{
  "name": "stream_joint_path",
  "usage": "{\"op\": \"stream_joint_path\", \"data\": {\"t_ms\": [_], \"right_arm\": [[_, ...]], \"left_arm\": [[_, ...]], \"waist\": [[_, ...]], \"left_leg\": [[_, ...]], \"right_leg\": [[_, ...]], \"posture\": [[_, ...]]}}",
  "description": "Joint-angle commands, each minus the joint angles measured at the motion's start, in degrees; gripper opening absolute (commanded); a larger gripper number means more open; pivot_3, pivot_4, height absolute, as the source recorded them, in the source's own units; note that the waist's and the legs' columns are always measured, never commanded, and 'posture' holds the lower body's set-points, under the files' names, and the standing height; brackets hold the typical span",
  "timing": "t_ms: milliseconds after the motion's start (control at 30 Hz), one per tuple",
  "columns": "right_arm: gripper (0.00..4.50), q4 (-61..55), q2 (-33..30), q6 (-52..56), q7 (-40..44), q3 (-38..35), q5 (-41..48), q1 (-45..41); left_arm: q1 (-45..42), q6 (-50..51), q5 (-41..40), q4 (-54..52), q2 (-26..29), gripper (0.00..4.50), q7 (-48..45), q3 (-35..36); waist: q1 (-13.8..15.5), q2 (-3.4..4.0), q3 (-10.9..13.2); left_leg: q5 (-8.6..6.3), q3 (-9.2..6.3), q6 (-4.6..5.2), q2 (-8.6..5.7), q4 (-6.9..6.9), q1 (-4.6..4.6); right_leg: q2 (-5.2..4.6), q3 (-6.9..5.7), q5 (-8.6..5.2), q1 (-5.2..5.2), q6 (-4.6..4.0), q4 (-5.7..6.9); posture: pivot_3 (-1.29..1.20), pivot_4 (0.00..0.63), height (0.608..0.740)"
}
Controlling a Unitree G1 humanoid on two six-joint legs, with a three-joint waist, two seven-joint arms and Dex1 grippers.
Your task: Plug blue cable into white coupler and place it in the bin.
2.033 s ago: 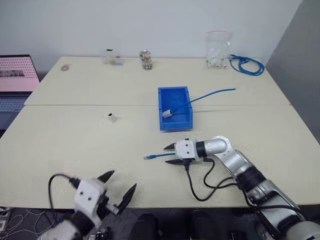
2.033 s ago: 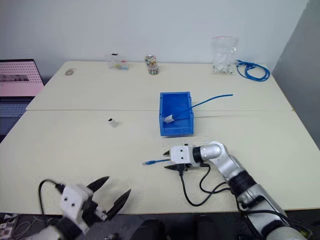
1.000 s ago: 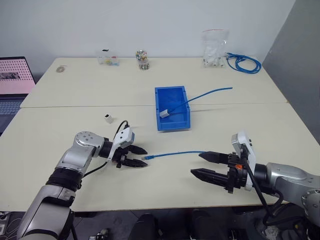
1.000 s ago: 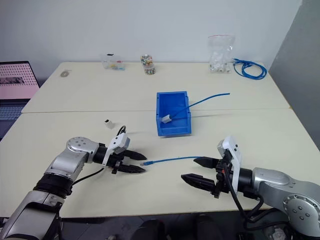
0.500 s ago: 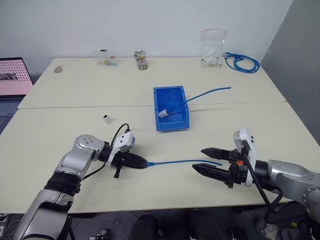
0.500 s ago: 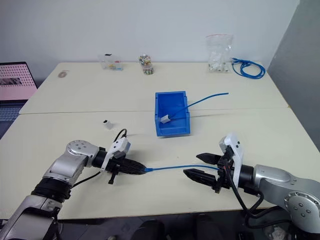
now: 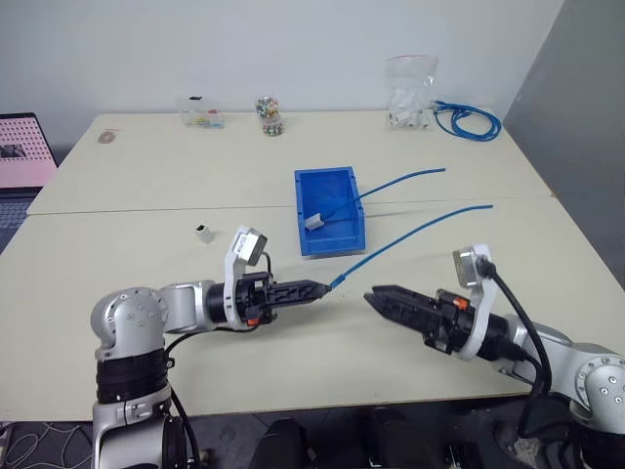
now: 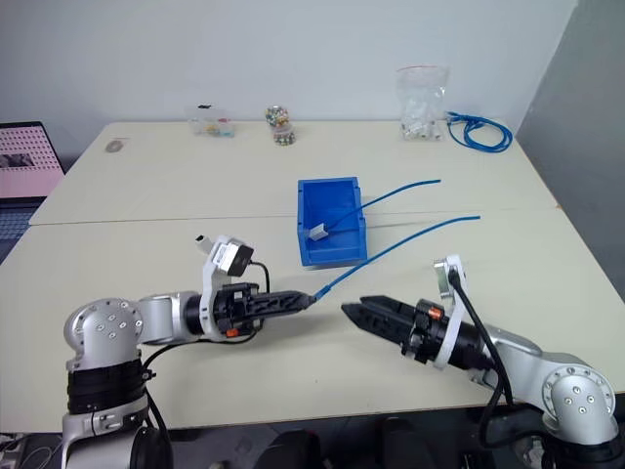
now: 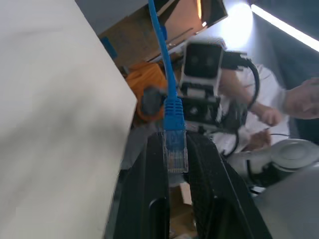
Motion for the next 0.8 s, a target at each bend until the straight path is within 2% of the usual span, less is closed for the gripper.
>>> {"op": "stream_joint_path", "data": {"t_ms": [33, 233, 367, 400, 467, 800], "right_arm": [[4.28, -0.38, 1.04, -1.64, -0.67, 3.06, 2.97, -2.37], [4.28, -0.39, 2.77, -2.52, -0.89, 7.51, 1.24, -3.83], [4.28, 0.47, 4.5, -4.07, -1.96, 8.29, 0.92, -4.6], [3.98, 0.67, 4.69, -4.4, -2.26, 8.18, 0.96, -4.74], [3.74, 0.86, 4.92, -4.92, -2.79, 8.14, 1.1, -4.87], [1.46, -0.53, 5.02, -5.52, -3.81, 9.63, 0.64, -3.69]], "left_arm": [[0.57, 0.9, -10.78, -1.76, -1.17, 0.23, 8.88, 1.95], [1.86, -2.21, -21.52, -0.65, 0.3, 0.23, 18.63, -0.47], [2.96, -4.53, -25.25, -1.1, 3.06, 0.23, 20.92, -3.29], [2.72, -5.09, -25.96, -0.54, 3.92, 0.23, 21.14, -3.79], [2.61, -6.42, -27.61, 0.14, 5.4, 0.23, 21.73, -4.95], [3.95, -13.08, -33.4, -1.05, 8.58, 0.23, 24.63, -10.61]], "waist": [[0.19, 0.0, 0.0], [0.35, -0.01, -0.01], [0.35, -0.01, -0.01], [0.34, -0.01, -0.01], [0.34, 0.0, -0.01], [0.35, 0.0, 0.0]], "left_leg": [[0.0, -0.01, -0.01, 0.0, 0.01, 0.0], [0.01, 0.04, -0.03, -0.05, 0.0, -0.02], [0.0, 0.07, -0.05, -0.06, -0.01, -0.02], [0.0, 0.06, -0.05, -0.07, -0.01, -0.02], [0.0, 0.05, -0.05, -0.07, -0.01, -0.02], [-0.01, 0.07, -0.05, -0.08, -0.06, -0.02]], "right_leg": [[0.0, 0.0, 0.0, 0.01, 0.0, -0.02], [-0.04, 0.06, 0.0, 0.02, 0.0, -0.09], [-0.06, 0.1, 0.0, 0.0, 0.0, -0.1], [-0.07, 0.1, 0.0, 0.0, 0.0, -0.1], [-0.06, 0.09, 0.0, 0.0, 0.0, -0.1], [-0.07, 0.12, -0.01, -0.02, -0.02, -0.13]], "posture": [[0.0, 0.15, 0.74], [0.0, 0.15, 0.74], [0.0, 0.15, 0.74], [0.0, 0.15, 0.74], [0.0, 0.15, 0.74], [0.0, 0.15, 0.74]]}}
